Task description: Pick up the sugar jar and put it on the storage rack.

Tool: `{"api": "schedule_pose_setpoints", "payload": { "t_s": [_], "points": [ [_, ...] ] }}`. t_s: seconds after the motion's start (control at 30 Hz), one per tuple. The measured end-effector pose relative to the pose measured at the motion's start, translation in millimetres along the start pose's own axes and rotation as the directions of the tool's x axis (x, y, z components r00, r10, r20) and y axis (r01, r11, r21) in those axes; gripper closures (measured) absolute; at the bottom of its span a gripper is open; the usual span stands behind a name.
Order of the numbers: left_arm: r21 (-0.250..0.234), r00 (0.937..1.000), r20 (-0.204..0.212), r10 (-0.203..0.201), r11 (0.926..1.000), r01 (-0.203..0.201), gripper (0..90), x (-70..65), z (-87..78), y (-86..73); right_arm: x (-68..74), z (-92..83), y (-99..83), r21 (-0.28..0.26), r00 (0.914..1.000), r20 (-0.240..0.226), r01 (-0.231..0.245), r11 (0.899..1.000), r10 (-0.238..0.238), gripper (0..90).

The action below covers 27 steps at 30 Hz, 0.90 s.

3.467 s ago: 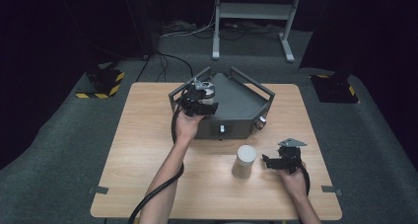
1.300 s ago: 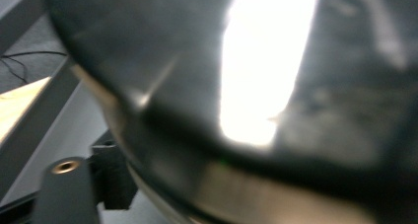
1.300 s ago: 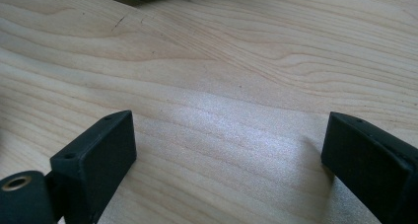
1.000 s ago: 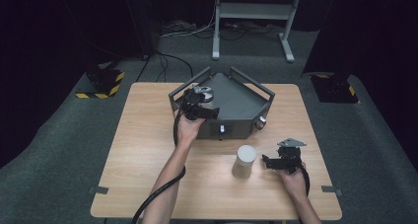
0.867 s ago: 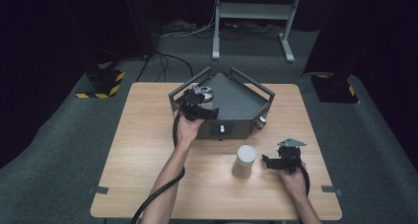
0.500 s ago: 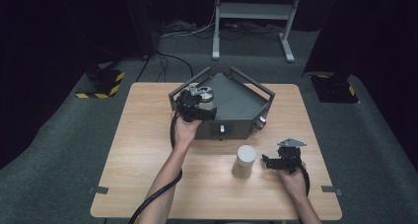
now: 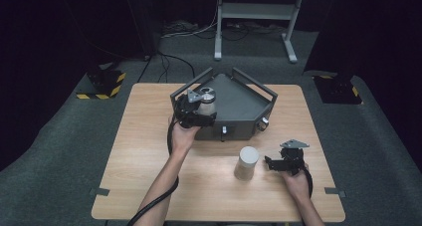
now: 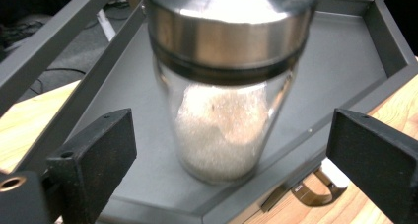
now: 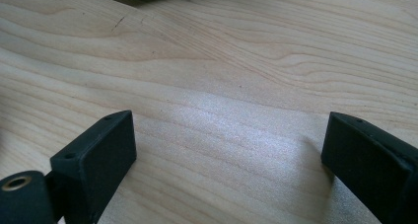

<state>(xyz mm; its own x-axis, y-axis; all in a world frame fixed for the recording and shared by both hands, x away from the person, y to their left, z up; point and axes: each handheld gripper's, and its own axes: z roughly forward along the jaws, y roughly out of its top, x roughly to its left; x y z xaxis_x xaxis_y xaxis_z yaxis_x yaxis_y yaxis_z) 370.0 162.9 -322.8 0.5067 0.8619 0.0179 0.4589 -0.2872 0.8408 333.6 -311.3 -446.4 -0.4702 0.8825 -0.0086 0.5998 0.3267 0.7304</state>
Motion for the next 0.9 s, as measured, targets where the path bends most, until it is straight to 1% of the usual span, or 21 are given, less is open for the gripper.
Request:
{"api": "schedule_pose_setpoints", "payload": {
  "t_s": [0.1,0.13,0.17,0.2,0.23,0.27,0.3,0.33,0.43,0.53,0.7,0.73,0.8,0.83,0.9],
  "points": [
    [-0.005,0.9999,-0.007,0.009,0.9999,-0.009,5.4,-2.0,-5.6,-4.7,0.0,0.0,0.1,0.0,1.0,0.0,-0.001,1.0,0.001,6.2],
    [-0.254,0.953,0.024,-0.302,0.9201,0.298,5.4,-31.0,14.9,-37.7,0.0,0.0,0.0,0.0,1.0,0.0,0.0,1.0,0.0,6.2],
    [-0.009,0.9999,-0.007,0.013,0.9999,-0.013,5.5,-3.0,-9.1,-7.7,-0.1,0.0,0.0,0.0,1.0,0.0,0.001,1.0,-0.001,6.2],
    [-0.179,0.9797,0.005,-0.2,0.9637,0.198,5.6,-21.3,3.6,-31.4,-0.1,0.0,0.0,0.0,1.0,0.0,0.0,1.0,0.0,6.2],
    [-0.013,0.9999,-0.006,0.014,0.9998,-0.015,5.6,-3.9,-12.3,-10.7,-0.1,0.0,0.0,0.0,1.0,0.0,0.001,1.0,-0.001,6.2],
    [-0.183,0.9805,0.008,-0.196,0.9638,0.194,5.7,-21.9,0.5,-34.5,-0.1,0.0,0.0,0.0,1.0,0.0,0.0,1.0,0.0,6.2],
    [-0.187,0.9806,0.009,-0.196,0.9631,0.194,5.8,-22.5,-0.8,-36.6,-0.1,0.0,0.0,0.0,1.0,0.0,0.0,1.0,0.0,6.2],
    [-0.02,0.9998,-0.005,0.021,0.9996,-0.021,6.0,-5.5,-16.3,-16.1,-0.1,0.0,0.0,0.0,1.0,0.0,0.0,1.0,0.0,6.2],
    [-0.016,0.9994,-0.006,0.033,0.9993,-0.033,6.1,-6.6,-19.8,-20.9,-0.1,0.0,0.0,0.0,1.0,0.0,0.0,1.0,0.0,6.2],
    [-0.017,0.9994,-0.006,0.035,0.9992,-0.035,6.1,-7.6,-23.4,-26.3,-0.2,0.0,0.0,0.0,1.0,0.0,0.002,1.0,-0.002,6.2],
    [-0.017,0.9987,-0.01,0.049,0.9986,-0.049,6.1,-9.6,-28.8,-32.8,-0.1,0.0,0.0,0.0,1.0,0.0,0.001,1.0,-0.001,6.2],
    [-0.019,0.9983,-0.016,0.056,0.9982,-0.057,6.1,-11.5,-31.1,-36.3,-0.1,0.0,0.0,0.0,1.0,0.0,0.001,1.0,-0.001,6.2],
    [-0.032,0.9986,-0.015,0.05,0.9982,-0.05,6.4,-13.6,-33.1,-43.5,0.0,0.0,0.0,0.0,1.0,0.0,0.002,1.0,-0.002,6.2],
    [-0.032,0.9986,-0.015,0.05,0.9982,-0.05,6.4,-13.6,-33.1,-43.5,0.0,0.0,0.0,0.0,1.0,0.0,0.002,1.0,-0.002,6.2],
    [-0.035,0.9987,-0.012,0.05,0.9981,-0.051,6.5,-17.2,-33.6,-52.1,0.1,0.0,0.0,0.0,1.0,0.001,0.002,1.0,-0.002,6.2]
  ]
}}
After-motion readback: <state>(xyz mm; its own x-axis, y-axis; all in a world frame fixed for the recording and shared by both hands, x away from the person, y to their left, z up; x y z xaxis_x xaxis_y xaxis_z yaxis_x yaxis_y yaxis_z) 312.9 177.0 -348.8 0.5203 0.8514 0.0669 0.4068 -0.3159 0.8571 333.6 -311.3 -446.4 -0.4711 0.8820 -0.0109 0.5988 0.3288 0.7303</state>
